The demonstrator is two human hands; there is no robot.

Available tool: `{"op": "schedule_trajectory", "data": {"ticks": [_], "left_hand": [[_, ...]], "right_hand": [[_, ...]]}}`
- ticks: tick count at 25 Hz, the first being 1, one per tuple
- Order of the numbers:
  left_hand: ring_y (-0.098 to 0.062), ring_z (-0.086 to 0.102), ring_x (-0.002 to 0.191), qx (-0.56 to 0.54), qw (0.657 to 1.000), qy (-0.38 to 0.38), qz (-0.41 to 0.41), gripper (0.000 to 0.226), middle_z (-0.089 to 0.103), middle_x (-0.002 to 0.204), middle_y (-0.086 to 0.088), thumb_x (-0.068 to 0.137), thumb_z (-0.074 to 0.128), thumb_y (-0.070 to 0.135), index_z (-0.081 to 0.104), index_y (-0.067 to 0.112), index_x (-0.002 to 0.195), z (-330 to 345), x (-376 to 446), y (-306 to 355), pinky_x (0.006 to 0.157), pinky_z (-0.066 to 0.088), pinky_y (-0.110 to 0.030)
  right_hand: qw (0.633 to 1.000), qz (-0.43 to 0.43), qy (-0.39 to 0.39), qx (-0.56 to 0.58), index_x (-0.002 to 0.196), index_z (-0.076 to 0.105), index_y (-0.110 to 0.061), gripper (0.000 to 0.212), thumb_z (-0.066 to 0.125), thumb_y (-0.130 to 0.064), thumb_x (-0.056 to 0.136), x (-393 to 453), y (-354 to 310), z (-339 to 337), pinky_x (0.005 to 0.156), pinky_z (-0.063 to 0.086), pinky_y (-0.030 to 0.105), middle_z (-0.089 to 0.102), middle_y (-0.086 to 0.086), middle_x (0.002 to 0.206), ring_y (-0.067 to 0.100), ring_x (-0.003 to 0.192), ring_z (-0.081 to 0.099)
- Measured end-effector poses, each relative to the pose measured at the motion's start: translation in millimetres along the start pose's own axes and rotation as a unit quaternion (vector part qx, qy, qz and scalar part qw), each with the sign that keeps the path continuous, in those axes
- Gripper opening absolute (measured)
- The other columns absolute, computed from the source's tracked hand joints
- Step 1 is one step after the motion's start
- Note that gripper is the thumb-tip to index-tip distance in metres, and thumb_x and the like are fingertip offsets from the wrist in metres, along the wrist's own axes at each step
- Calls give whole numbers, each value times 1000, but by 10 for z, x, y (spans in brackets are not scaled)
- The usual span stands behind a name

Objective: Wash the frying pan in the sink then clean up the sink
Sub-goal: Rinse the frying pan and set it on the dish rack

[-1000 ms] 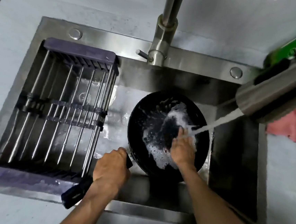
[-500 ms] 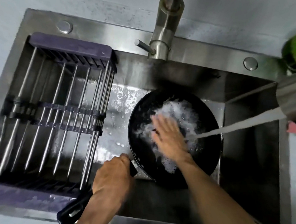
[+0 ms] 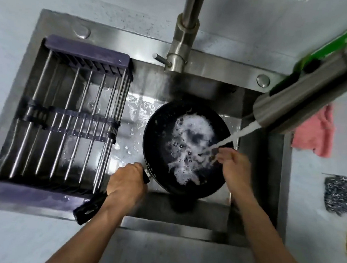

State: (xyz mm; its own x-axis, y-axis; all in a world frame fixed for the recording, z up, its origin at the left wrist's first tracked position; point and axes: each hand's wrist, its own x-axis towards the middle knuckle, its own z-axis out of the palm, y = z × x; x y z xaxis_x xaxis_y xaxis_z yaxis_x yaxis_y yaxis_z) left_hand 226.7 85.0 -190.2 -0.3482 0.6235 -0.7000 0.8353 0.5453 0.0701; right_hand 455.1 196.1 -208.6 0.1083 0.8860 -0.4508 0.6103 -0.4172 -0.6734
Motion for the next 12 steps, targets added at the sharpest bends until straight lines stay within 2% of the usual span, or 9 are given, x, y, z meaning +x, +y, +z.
{"op": "schedule_trajectory", "data": {"ticks": [2, 3, 4, 6, 8, 9, 10, 12], "left_hand": [[-27, 61, 108, -10, 1000, -2, 4, 32, 65, 112, -6, 84, 65, 21, 60, 17, 115, -49, -22, 5, 83, 50, -34], [-27, 62, 108, -10, 1000, -6, 4, 32, 65, 111, -6, 83, 66, 20, 61, 16, 115, -67, -46, -4, 84, 50, -34], [-28, 62, 107, -13, 1000, -7, 6, 32, 66, 110, -7, 83, 65, 19, 61, 16, 115, -87, -67, 1, 85, 51, -34], [-28, 63, 106, -15, 1000, -7, 11, 32, 67, 108, -7, 82, 64, 17, 62, 15, 113, -120, -92, 10, 85, 52, -34], [-28, 63, 104, -13, 1000, -6, 15, 31, 67, 107, -7, 82, 65, 17, 62, 16, 112, -131, -107, 5, 83, 51, -33], [-27, 64, 104, -16, 1000, -4, 16, 30, 67, 107, -7, 82, 65, 17, 62, 17, 112, -124, -113, 3, 82, 51, -33], [-27, 64, 104, -18, 1000, 0, 15, 30, 67, 107, -6, 82, 66, 19, 62, 17, 112, -115, -113, -3, 82, 51, -33], [-27, 64, 104, -18, 1000, 5, 17, 30, 67, 108, -6, 83, 65, 21, 62, 17, 113, -99, -97, -10, 82, 52, -33]], "right_hand": [[994, -76, 11, 76, 91, 73, -31, 16, 65, -17, 89, -231, -462, -510, 87, 55, 29, 75, 1, 95, 15, 92, 71], [986, -126, -16, 110, 101, 72, -23, 20, 67, -11, 86, -374, -770, -736, 83, 54, 24, 74, 1, 96, 11, 90, 70], [971, -180, -54, 150, 109, 69, -17, 28, 69, -9, 82, -518, -1087, -959, 83, 54, 24, 73, 2, 98, 12, 90, 69], [942, -269, -103, 171, 111, 68, -20, 30, 68, -19, 81, -831, -1687, -1282, 83, 56, 28, 73, -1, 101, 17, 92, 70], [947, -306, -70, 61, 95, 70, -32, 15, 69, -42, 84, -997, -2036, -1392, 71, 53, 21, 74, -16, 85, 4, 76, 69], [949, -314, -20, -17, 86, 70, -34, 18, 70, -52, 82, -1015, -2120, -1393, 68, 51, 22, 72, -21, 76, -1, 69, 67], [950, -305, 23, -70, 79, 72, -33, 22, 71, -55, 80, -1019, -2180, -1361, 66, 52, 27, 71, -21, 71, 0, 66, 67], [955, -288, 39, -58, 75, 73, -23, 22, 75, -45, 80, -991, -2215, -1255, 62, 57, 35, 71, -11, 65, 7, 61, 69]]}}
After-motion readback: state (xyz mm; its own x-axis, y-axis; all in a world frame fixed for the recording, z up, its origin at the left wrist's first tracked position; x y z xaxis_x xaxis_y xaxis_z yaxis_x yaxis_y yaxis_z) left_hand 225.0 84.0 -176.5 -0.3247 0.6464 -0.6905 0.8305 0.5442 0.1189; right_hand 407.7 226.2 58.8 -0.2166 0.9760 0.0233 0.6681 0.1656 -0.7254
